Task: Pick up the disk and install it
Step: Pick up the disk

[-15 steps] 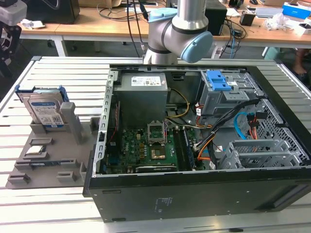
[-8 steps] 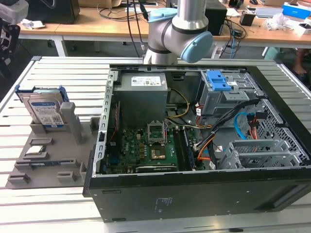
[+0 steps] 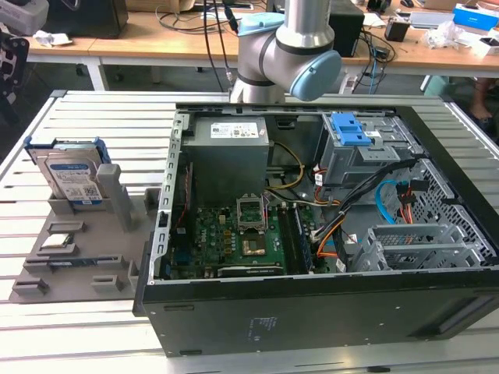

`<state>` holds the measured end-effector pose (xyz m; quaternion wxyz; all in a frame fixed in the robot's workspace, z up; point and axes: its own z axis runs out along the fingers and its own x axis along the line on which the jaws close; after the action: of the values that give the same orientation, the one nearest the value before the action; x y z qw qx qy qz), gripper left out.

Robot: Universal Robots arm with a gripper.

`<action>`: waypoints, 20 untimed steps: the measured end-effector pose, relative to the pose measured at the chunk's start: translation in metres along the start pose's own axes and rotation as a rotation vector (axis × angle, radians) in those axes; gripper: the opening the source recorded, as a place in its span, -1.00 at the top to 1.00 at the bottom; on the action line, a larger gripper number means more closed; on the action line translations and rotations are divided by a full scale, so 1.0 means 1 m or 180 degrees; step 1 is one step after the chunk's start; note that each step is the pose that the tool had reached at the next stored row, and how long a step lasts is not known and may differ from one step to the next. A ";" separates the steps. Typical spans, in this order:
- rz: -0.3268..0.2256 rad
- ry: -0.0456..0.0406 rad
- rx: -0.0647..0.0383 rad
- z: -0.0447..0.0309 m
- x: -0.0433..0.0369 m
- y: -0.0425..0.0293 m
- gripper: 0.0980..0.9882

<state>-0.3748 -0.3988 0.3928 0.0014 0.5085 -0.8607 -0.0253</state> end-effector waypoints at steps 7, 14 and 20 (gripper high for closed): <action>-0.0201 0.0009 -0.0005 0.0000 0.0000 0.0000 0.98; -0.0450 0.0020 -0.0011 0.0000 0.0000 0.0000 0.98; -0.0674 0.0030 -0.0016 0.0000 0.0000 0.0000 0.98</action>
<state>-0.3748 -0.3989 0.3928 0.0041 0.5967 -0.8021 -0.0250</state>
